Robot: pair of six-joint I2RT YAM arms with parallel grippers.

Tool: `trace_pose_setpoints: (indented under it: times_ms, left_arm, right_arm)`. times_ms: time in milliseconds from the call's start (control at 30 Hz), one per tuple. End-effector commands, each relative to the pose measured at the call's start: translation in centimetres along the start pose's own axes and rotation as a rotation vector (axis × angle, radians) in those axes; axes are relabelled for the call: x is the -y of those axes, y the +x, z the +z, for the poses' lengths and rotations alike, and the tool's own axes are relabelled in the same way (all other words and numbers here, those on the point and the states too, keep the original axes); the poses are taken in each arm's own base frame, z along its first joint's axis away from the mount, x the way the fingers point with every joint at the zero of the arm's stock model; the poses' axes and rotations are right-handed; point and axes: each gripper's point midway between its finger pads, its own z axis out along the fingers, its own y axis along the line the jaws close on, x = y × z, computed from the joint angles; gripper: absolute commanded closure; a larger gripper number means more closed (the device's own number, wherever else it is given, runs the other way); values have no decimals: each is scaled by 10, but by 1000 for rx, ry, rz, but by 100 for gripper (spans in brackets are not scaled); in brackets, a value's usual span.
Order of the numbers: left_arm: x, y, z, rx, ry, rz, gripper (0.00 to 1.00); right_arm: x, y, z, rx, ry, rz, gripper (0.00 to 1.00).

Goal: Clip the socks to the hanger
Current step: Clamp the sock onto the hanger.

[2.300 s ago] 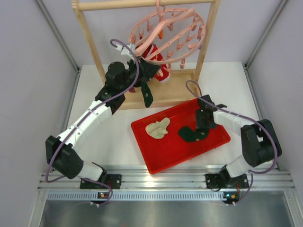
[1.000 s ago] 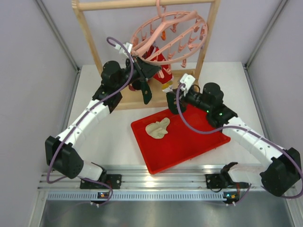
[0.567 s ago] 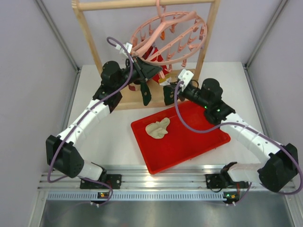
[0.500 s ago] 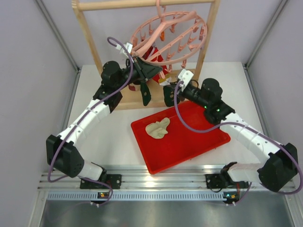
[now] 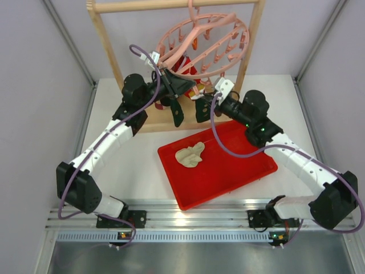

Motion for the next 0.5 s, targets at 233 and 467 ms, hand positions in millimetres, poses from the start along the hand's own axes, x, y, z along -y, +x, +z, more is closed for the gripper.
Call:
trace_pose_setpoints:
  times_ms: [233,467]
  left_arm:
    - [9,-12,-4,40,26,25,51]
    - [15,-40,-24,109,23,94,21]
  right_arm:
    - [5,-44,8,113,4,-28,100]
    - [4,-32,11,91,12,-23,100]
